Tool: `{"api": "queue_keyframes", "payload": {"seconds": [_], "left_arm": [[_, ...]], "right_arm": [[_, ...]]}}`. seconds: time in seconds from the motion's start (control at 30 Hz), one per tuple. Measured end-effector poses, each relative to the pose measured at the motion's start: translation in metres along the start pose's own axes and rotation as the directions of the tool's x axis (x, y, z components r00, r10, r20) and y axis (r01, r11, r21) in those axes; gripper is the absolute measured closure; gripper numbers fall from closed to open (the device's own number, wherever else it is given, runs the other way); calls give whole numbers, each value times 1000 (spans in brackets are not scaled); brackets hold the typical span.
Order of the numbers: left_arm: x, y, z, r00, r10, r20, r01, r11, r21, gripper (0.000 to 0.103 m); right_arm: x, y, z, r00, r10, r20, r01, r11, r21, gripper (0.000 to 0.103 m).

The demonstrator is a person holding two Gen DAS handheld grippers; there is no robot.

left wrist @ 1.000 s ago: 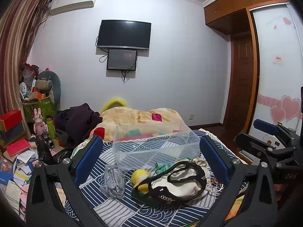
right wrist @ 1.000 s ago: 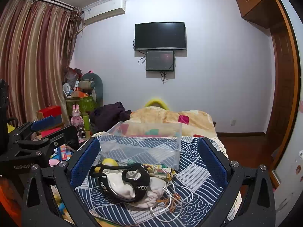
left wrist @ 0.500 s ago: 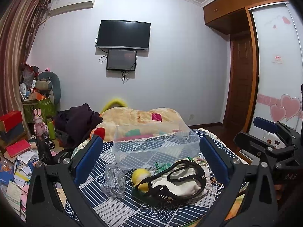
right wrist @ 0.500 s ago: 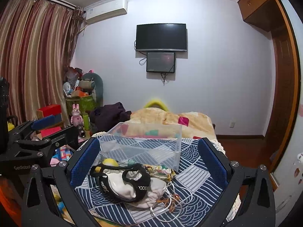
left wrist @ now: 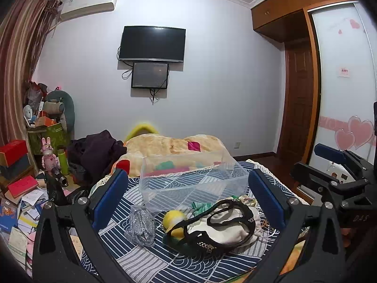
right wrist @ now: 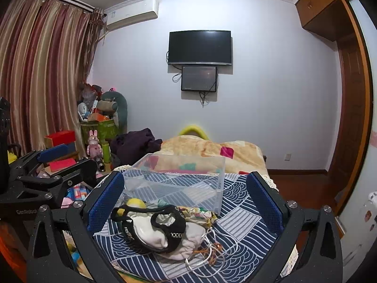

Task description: Organize soft objects

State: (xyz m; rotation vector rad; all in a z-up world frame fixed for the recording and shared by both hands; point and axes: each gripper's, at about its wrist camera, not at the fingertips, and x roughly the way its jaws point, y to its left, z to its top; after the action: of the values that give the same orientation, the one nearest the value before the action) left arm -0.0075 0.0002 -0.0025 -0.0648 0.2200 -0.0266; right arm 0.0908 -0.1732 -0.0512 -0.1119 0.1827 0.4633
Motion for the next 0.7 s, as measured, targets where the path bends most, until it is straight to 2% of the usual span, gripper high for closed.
{"api": "queue_keyframes", "payload": {"seconds": [0.7], "left_arm": [[1,-1,2,1000,-8,-5,8,1000,-6,0]], "right_arm": [[1,0,0,1000,-2,5,2,1000,2,0]]}}
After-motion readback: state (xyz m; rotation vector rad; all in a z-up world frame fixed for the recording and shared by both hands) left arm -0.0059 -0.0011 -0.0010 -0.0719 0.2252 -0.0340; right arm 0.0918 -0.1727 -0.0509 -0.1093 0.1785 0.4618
